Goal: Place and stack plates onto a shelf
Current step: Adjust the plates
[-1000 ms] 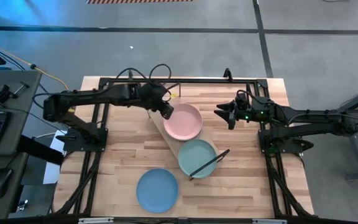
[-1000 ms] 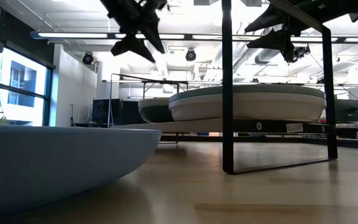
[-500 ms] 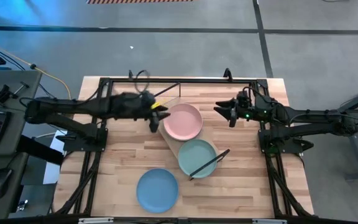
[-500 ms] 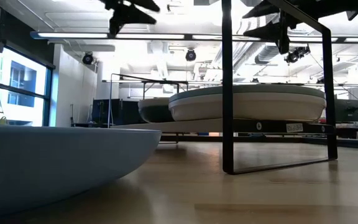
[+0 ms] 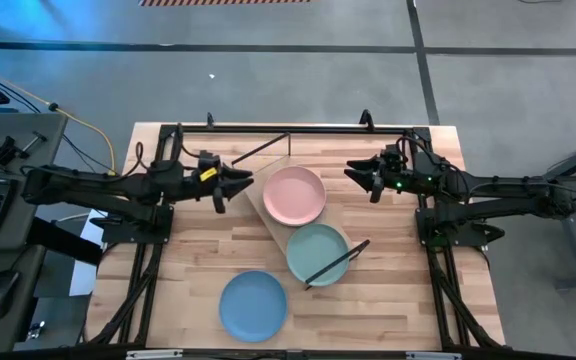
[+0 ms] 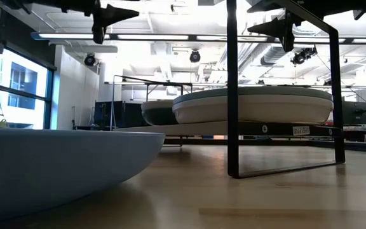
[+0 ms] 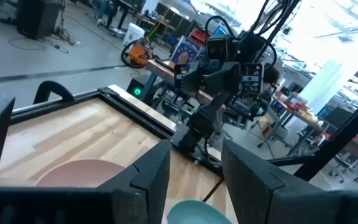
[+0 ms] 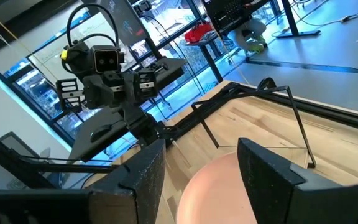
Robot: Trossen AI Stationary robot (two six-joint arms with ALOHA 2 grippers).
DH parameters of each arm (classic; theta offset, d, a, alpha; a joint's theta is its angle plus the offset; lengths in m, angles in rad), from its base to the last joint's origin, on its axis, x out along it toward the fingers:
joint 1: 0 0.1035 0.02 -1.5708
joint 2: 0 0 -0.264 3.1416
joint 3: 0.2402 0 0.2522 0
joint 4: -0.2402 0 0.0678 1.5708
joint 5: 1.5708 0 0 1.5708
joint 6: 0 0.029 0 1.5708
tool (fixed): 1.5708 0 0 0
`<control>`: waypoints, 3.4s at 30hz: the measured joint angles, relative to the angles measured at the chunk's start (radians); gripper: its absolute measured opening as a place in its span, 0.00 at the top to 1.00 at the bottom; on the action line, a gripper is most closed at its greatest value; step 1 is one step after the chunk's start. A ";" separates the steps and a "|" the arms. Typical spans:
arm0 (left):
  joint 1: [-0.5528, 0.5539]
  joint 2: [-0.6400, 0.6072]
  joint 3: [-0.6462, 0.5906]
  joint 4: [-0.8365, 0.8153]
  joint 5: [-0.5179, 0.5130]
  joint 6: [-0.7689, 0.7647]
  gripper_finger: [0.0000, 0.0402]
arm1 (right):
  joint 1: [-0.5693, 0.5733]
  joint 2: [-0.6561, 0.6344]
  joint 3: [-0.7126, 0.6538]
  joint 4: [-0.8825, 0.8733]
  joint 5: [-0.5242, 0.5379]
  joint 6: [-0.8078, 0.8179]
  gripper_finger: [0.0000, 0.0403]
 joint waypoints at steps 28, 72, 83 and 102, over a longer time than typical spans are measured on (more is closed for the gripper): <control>0.003 -0.004 0.000 -0.002 0.002 0.060 0.67 | 0.784 0.228 0.252 -0.422 -0.173 0.523 0.99; 0.003 -0.004 0.000 -0.001 -0.001 0.050 0.67 | 0.911 0.939 0.202 -0.156 0.549 0.959 1.00; 0.003 -0.004 0.000 -0.001 -0.001 0.051 0.67 | 0.869 0.939 0.201 -0.160 0.550 0.901 1.00; 0.003 -0.004 0.000 -0.001 -0.002 0.067 0.67 | 0.872 0.895 0.200 -0.170 0.430 0.807 1.00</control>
